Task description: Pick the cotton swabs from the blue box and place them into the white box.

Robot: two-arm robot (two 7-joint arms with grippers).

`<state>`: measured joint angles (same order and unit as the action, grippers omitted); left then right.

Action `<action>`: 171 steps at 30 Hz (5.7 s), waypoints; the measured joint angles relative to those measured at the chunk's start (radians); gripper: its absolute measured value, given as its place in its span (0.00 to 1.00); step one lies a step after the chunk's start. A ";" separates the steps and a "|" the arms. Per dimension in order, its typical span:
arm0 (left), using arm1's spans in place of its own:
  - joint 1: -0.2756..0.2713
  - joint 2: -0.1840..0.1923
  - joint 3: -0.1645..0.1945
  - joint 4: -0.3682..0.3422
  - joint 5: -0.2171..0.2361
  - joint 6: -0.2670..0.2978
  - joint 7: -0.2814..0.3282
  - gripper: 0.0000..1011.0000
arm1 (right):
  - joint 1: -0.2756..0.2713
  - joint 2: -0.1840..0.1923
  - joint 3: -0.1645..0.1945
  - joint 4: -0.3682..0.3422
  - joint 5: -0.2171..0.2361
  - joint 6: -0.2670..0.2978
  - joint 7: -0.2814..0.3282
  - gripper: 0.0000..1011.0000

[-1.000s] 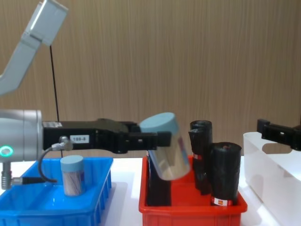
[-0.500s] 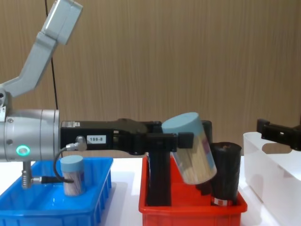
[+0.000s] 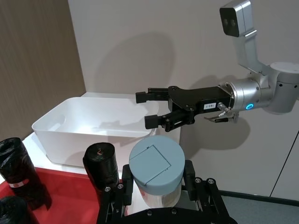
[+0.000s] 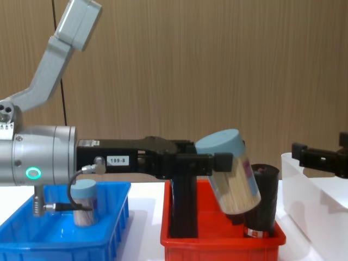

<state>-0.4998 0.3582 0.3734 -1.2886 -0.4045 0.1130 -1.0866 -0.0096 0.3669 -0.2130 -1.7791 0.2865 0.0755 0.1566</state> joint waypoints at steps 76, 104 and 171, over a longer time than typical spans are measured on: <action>-0.007 -0.005 0.004 0.010 0.000 -0.005 -0.016 0.64 | 0.225 0.042 -0.075 0.097 -0.033 0.236 0.629 0.99; -0.007 -0.005 0.004 0.009 0.000 -0.005 -0.017 0.64 | 0.278 0.002 -0.120 0.155 -0.064 0.212 0.632 0.72; -0.007 -0.005 0.004 0.009 0.000 -0.005 -0.016 0.99 | 0.241 0.102 -0.093 0.169 0.048 0.154 0.536 0.67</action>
<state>-0.5071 0.3531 0.3776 -1.2792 -0.4045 0.1083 -1.1024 0.2316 0.4689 -0.3055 -1.6105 0.3348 0.2292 0.6928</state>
